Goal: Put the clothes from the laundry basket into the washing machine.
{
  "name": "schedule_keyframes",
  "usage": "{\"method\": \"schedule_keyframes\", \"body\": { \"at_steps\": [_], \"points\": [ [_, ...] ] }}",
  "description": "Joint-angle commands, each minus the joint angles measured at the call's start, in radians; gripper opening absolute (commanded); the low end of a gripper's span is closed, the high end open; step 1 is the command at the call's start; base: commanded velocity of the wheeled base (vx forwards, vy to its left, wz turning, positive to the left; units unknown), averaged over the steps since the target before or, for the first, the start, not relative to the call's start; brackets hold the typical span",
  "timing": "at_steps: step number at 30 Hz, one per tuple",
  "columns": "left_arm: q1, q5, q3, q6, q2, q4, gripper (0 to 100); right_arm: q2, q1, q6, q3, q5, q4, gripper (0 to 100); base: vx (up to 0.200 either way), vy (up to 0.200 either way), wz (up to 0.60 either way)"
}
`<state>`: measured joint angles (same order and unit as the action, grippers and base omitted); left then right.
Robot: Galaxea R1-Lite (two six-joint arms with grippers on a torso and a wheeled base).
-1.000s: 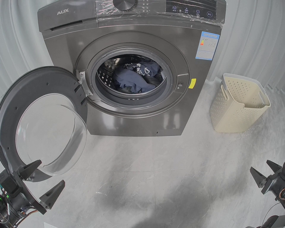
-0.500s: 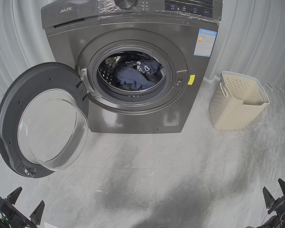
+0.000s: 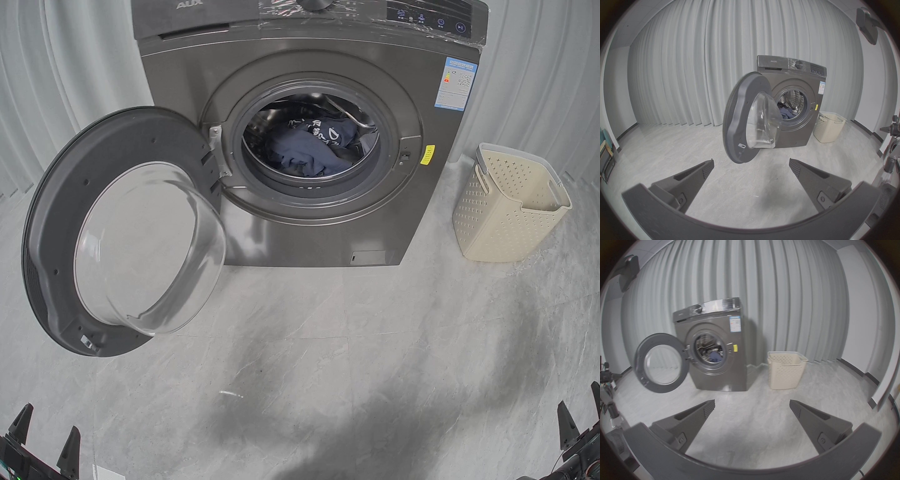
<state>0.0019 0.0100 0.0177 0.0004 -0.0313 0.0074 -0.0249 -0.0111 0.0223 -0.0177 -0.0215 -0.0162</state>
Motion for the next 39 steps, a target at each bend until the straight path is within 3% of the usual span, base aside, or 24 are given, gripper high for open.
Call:
{"method": "schedule_keyframes", "body": {
  "at_steps": [1,5,10,16,25,34,39],
  "points": [
    [-0.002,0.001,-0.016,0.006,0.028,0.000,100,0.025,0.002,-0.019,0.018,0.034,0.002,100,-0.200,0.200,0.00],
    [-0.002,-0.001,-0.016,0.007,0.030,0.000,100,0.023,-0.003,-0.045,0.018,0.055,0.002,100,0.000,0.000,0.00],
    [-0.002,-0.001,-0.016,0.009,0.030,0.000,100,0.025,0.000,-0.038,0.018,0.054,0.009,100,0.000,0.000,0.00],
    [-0.002,0.001,-0.016,0.007,0.030,0.000,100,0.025,0.000,-0.038,0.018,0.054,0.009,100,0.000,0.200,0.00],
    [-0.002,0.001,-0.016,0.009,0.030,0.000,100,0.025,0.000,-0.038,0.018,0.054,0.009,100,0.000,0.000,0.00],
    [-0.002,-0.001,-0.016,0.007,0.030,0.000,100,0.023,0.000,-0.038,0.018,0.054,0.009,100,0.200,0.000,0.00],
    [-0.002,-0.002,-0.016,0.007,0.030,0.000,100,0.025,0.000,-0.036,0.018,0.052,0.009,100,0.000,0.080,0.00]
  ]
}}
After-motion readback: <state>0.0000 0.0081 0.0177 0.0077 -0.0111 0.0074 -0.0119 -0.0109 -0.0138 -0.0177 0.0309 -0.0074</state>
